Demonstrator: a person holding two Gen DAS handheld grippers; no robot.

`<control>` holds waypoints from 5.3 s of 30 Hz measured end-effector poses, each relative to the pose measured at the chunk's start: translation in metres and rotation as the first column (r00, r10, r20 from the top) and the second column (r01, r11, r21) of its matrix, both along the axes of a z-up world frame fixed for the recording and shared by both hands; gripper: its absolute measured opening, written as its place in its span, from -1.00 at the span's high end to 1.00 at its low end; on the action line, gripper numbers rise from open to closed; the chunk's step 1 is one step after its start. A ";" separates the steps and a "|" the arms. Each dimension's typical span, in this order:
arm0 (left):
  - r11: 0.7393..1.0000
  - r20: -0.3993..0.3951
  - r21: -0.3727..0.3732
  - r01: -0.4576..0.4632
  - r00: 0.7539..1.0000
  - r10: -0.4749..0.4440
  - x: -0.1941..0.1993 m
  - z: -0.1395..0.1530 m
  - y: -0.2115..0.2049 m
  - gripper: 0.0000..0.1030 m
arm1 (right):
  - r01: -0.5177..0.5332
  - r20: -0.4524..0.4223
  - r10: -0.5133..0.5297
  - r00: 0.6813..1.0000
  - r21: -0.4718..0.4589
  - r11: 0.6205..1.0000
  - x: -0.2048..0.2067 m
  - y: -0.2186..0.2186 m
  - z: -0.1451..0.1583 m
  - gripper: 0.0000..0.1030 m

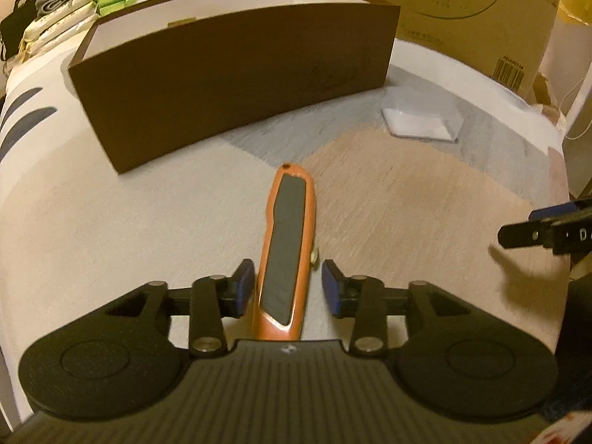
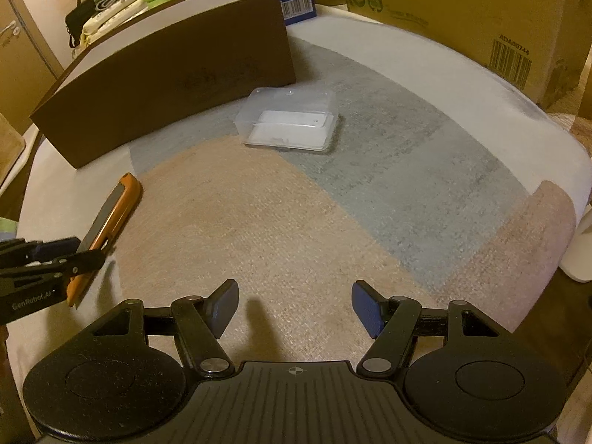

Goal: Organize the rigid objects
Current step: 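Close the left tool on the orange utility knife, then reach the right tool to the clear plastic case and grip it, then lift the knife and clear case and carry both over the brown box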

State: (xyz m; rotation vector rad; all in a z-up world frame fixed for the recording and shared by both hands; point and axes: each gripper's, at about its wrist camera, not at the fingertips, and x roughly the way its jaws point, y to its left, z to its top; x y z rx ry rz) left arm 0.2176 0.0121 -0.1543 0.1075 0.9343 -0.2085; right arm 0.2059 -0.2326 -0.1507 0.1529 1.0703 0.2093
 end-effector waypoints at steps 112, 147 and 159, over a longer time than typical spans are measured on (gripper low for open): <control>0.981 -0.064 0.059 -0.185 0.980 0.189 -0.019 0.020 0.014 0.48 | -0.268 0.147 0.277 0.949 -0.082 0.960 -0.002 0.075 0.010 -0.03; 0.986 0.283 -0.020 -0.168 0.944 0.167 0.019 0.172 0.021 0.48 | -0.242 0.446 0.238 0.863 -0.049 0.969 0.054 0.068 0.137 -0.03; 0.990 0.311 -0.035 -0.139 0.940 0.143 0.102 0.199 0.018 0.48 | -0.231 0.503 0.240 0.830 -0.083 0.970 0.131 0.076 0.161 -0.03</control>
